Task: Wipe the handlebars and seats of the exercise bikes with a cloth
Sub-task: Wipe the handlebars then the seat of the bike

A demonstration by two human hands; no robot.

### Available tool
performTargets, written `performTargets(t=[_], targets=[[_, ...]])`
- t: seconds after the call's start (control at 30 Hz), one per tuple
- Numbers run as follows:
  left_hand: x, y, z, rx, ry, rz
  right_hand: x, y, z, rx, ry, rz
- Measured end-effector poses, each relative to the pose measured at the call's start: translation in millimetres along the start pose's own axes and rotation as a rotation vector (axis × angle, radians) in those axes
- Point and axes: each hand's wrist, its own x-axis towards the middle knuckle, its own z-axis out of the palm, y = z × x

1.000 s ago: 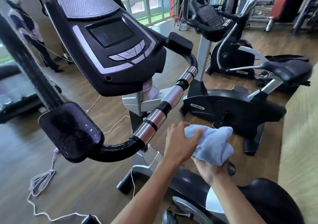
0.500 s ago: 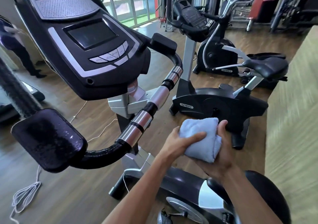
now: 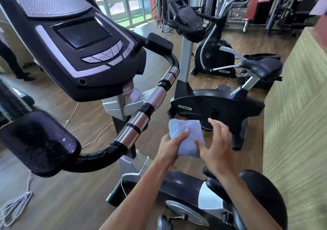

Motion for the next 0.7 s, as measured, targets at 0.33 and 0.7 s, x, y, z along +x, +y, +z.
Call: performTargets(t=[0.33, 0.7], targets=[[-44, 57, 34, 0.362, 0.053, 0.52, 13, -77, 4, 1.045, -0.073, 0.205], [-147, 218, -70, 0.5, 0.425, 0.78, 52, -238, 24, 1.06, -0.1, -0.267]])
